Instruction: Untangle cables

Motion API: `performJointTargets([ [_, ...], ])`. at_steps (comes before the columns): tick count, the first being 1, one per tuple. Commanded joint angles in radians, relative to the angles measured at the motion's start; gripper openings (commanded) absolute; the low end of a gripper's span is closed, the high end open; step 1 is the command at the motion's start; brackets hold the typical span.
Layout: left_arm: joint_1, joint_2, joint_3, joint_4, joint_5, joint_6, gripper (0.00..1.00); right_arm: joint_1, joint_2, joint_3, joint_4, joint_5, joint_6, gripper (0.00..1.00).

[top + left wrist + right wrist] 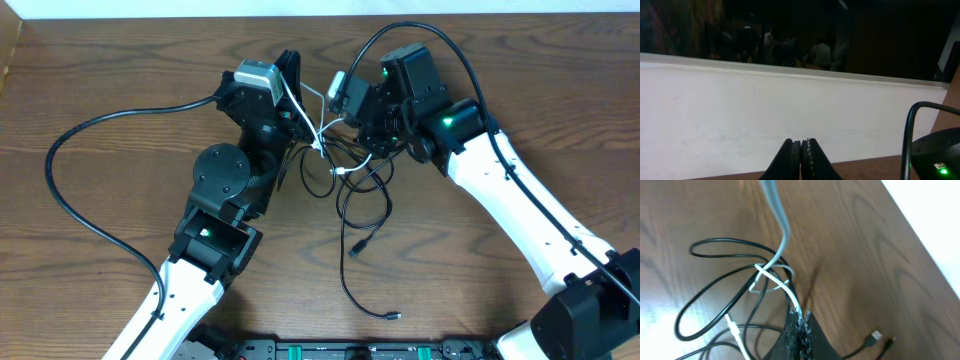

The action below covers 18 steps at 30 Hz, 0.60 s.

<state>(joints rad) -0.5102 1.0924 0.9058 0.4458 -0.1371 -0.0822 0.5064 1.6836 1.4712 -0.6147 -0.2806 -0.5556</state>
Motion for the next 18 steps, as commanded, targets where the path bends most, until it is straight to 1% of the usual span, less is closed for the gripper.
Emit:
performJointTargets([
  [1, 0.005, -0.001, 0.003, 0.004, -0.003, -0.008, 0.07, 0.004, -0.010, 0.014, 0.023, 0.049, 0.023, 0.01],
  [12, 0.005, 0.018, 0.003, 0.005, -0.003, -0.008, 0.07, 0.006, -0.011, 0.014, 0.160, 0.069, 0.014, 0.01],
  [15, 0.005, 0.020, 0.003, 0.005, -0.003, -0.005, 0.08, 0.006, -0.011, 0.014, 0.175, 0.069, -0.019, 0.01],
  [18, 0.005, 0.020, 0.003, 0.005, -0.003, -0.005, 0.07, 0.006, -0.011, 0.014, 0.171, 0.066, -0.015, 0.01],
])
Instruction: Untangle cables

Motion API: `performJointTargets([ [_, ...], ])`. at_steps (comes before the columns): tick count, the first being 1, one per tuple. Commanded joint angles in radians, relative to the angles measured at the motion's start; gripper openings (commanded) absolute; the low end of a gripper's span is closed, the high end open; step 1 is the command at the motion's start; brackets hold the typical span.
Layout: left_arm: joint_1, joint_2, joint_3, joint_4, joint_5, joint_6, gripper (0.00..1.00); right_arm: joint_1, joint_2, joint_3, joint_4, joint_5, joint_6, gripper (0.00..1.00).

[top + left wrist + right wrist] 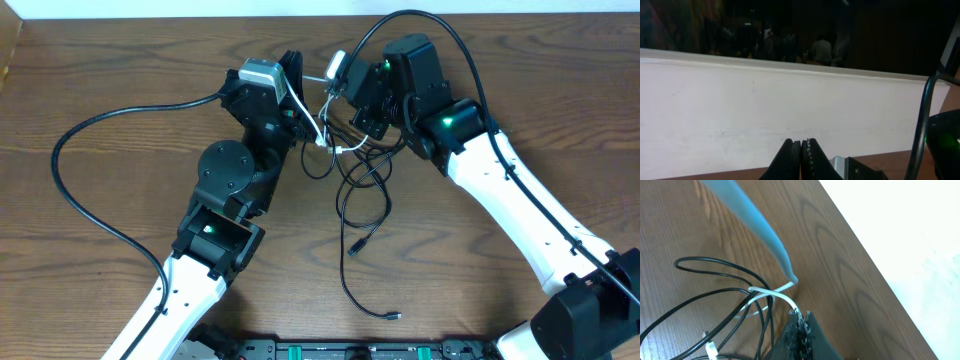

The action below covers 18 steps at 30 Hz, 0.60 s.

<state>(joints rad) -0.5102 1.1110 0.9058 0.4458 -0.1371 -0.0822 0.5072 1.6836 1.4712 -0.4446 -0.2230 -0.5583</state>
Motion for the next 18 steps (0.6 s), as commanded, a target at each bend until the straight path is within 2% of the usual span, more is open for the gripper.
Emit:
performJointTargets([
  [1, 0.005, 0.002, 0.003, 0.005, -0.003, -0.005, 0.08, 0.005, -0.011, 0.014, -0.005, 0.007, -0.011, 0.01],
  [18, 0.005, 0.006, 0.003, 0.001, -0.003, -0.005, 0.08, 0.004, -0.011, 0.014, -0.415, -0.042, -0.005, 0.01],
])
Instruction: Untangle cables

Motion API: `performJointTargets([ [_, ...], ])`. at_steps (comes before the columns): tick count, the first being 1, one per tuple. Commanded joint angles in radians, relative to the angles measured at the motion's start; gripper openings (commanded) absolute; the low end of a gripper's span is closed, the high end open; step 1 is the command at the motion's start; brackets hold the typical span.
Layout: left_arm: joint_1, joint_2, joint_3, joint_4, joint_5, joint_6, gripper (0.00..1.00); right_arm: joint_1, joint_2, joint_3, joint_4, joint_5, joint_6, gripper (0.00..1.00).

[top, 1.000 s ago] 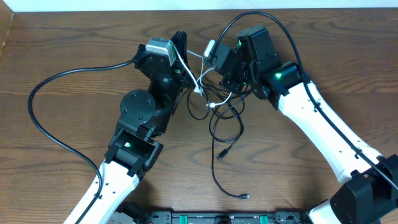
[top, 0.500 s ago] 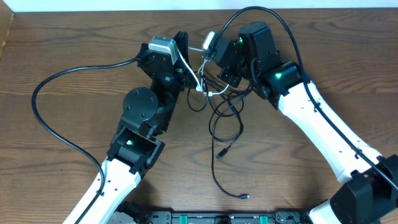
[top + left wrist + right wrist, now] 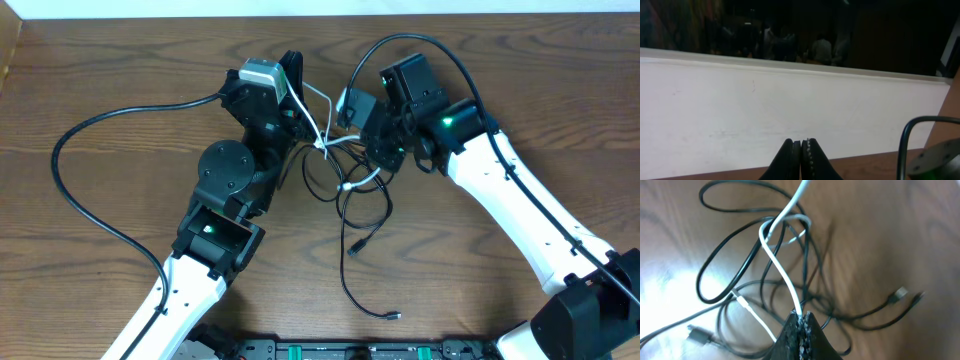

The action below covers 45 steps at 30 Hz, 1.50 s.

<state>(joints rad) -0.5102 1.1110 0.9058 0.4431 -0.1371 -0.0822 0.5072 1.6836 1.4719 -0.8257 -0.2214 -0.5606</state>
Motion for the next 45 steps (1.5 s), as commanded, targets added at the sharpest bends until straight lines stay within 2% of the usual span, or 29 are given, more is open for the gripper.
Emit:
performJointTargets([
  [1, 0.005, 0.006, 0.003, 0.003, -0.003, -0.005, 0.08, 0.004, -0.011, 0.014, -0.050, -0.070, -0.003, 0.01],
  [6, 0.005, 0.006, 0.003, 0.003, -0.003, -0.005, 0.07, 0.004, -0.011, 0.014, -0.108, -0.267, -0.058, 0.01],
  [16, 0.005, 0.006, 0.003, -0.001, -0.003, -0.005, 0.07, 0.004, -0.011, 0.014, -0.112, -0.580, -0.059, 0.01],
  [19, 0.005, 0.006, 0.003, -0.011, -0.003, -0.005, 0.07, 0.004, -0.011, 0.014, -0.116, -0.545, -0.065, 0.01],
  [23, 0.005, 0.006, 0.003, -0.023, -0.003, -0.005, 0.08, 0.003, -0.011, 0.014, -0.152, -0.398, -0.065, 0.01],
  [28, 0.005, 0.006, 0.003, -0.023, -0.003, -0.005, 0.08, 0.003, -0.011, 0.014, -0.259, -0.212, -0.065, 0.01],
  [31, 0.005, 0.006, 0.003, -0.023, -0.003, -0.005, 0.07, 0.003, -0.011, 0.014, -0.313, -0.186, -0.065, 0.01],
  [34, 0.005, 0.006, 0.003, -0.023, -0.003, -0.005, 0.07, 0.004, -0.011, 0.014, -0.335, -0.275, -0.065, 0.01],
  [38, 0.005, 0.006, 0.003, -0.023, -0.003, -0.005, 0.07, 0.005, -0.011, 0.014, -0.332, -0.513, -0.066, 0.01],
  [45, 0.005, 0.006, 0.003, -0.023, -0.003, -0.005, 0.07, 0.005, -0.010, 0.013, -0.230, -0.810, -0.060, 0.01],
])
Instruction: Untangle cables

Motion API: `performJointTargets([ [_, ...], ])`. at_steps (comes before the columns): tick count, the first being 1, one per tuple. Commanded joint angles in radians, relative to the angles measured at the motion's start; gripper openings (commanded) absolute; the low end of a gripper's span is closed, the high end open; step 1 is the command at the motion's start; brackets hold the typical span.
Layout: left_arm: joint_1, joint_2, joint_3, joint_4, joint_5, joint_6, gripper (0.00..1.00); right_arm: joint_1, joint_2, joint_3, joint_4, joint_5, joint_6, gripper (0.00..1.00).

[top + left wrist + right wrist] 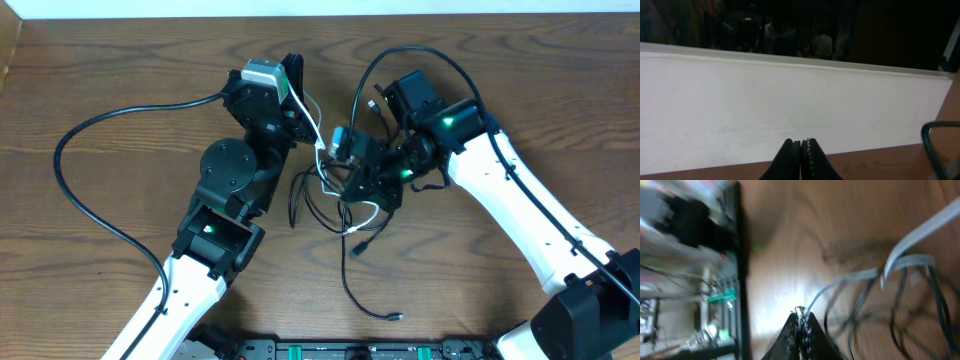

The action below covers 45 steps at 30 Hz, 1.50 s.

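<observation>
A white cable runs from my left gripper down into a knot of black cables at the table's middle. In the left wrist view my left gripper stands shut and faces a white wall; the cable does not show there. My right gripper is low over the knot. The blurred right wrist view shows my right gripper shut on the white cable, which leads up and right to a bend among the black cables.
A black cable tail trails toward the front edge and ends in a small plug. Another plug lies just below the knot. A long black cable loops over the left of the wooden table.
My right gripper has moved from the back, beside the left gripper, toward the front and left, low over the knot, still shut on the white cable. A black loop now spreads leftward. The left gripper stayed.
Both grippers held the white cable throughout, the left one still at the back. My right gripper was beside the left one, then farther back with the cable taut, then back nearer the knot, and now low over the black cables.
</observation>
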<state>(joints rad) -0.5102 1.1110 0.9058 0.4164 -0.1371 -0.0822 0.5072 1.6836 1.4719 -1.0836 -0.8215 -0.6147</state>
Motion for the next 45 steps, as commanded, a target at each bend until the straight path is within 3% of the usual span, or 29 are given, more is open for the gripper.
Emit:
performJointTargets([
  [1, 0.005, 0.006, 0.003, 0.004, -0.003, -0.005, 0.07, 0.006, -0.010, 0.013, 0.042, -0.217, 0.002, 0.01],
  [6, 0.005, 0.006, 0.003, 0.004, -0.003, -0.006, 0.07, 0.009, -0.010, 0.013, 0.119, -0.190, 0.071, 0.01],
  [15, 0.005, 0.006, 0.003, 0.004, -0.003, -0.006, 0.07, 0.034, 0.007, 0.011, 0.188, -0.108, 0.072, 0.01],
  [28, 0.005, 0.006, 0.003, 0.004, -0.003, -0.006, 0.07, 0.130, 0.153, 0.011, 0.275, -0.093, 0.114, 0.01],
  [38, 0.005, 0.006, 0.003, 0.003, -0.003, -0.005, 0.07, 0.147, 0.277, 0.011, 0.410, 0.032, 0.437, 0.01],
  [45, 0.005, 0.006, 0.003, 0.003, -0.003, -0.005, 0.07, 0.144, 0.277, 0.011, 0.402, 0.061, 0.454, 0.01],
])
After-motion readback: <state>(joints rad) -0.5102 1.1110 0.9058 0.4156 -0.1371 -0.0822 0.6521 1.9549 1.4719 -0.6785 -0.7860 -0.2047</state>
